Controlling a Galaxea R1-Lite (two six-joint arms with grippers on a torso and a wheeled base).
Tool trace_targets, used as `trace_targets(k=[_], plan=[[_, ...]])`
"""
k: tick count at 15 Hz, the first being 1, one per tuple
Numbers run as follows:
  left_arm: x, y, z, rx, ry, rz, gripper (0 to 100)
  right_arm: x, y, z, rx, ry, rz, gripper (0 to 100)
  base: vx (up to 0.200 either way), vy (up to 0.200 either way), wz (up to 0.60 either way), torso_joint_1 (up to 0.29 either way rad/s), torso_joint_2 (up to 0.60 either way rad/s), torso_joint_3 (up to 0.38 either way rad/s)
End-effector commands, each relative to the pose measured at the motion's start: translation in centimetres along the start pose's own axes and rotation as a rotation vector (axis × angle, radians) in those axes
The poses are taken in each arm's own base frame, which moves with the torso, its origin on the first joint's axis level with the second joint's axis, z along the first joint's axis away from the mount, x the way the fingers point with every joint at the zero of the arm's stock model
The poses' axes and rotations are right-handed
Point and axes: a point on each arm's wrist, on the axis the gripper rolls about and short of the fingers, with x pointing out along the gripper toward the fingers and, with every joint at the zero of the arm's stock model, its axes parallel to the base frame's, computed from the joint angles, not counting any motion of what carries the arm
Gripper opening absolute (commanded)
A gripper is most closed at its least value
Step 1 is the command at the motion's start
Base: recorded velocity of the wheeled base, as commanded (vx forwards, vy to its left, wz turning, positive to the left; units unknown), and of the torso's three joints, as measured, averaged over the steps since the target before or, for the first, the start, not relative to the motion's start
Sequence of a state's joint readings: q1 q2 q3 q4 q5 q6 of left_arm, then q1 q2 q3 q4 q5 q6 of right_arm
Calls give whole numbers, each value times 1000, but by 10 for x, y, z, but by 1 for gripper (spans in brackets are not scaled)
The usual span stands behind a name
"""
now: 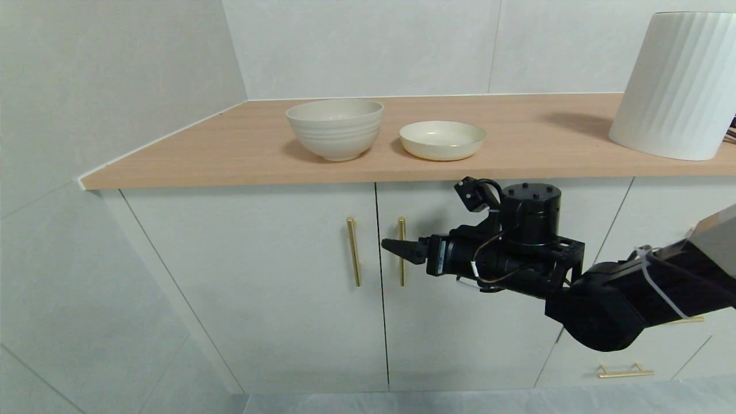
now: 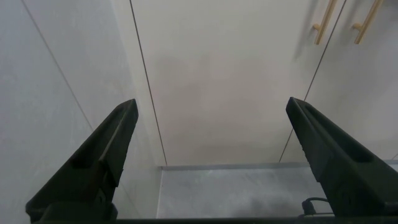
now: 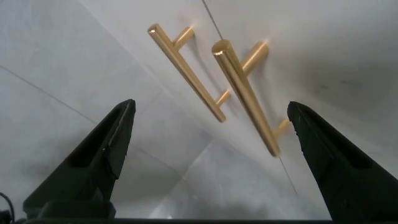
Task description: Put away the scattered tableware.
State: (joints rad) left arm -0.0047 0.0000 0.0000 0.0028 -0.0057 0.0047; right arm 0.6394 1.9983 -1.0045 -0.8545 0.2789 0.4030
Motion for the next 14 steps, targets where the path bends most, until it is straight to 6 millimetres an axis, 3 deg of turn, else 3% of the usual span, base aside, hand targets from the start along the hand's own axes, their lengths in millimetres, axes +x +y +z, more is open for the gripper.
trace_targets(k=[1, 7, 14], plan=[[0, 0, 0, 0, 0, 0, 100, 11, -2, -14, 21, 25, 6, 100, 0, 0, 0, 0, 0, 0], [0, 0, 0, 0, 0, 0, 100, 29, -4, -19, 59, -21, 39, 100, 0, 0, 0, 0, 0, 0], [0, 0, 0, 0, 0, 0, 100, 27, 7, -21, 55, -24, 69, 100, 0, 0, 0, 0, 0, 0]])
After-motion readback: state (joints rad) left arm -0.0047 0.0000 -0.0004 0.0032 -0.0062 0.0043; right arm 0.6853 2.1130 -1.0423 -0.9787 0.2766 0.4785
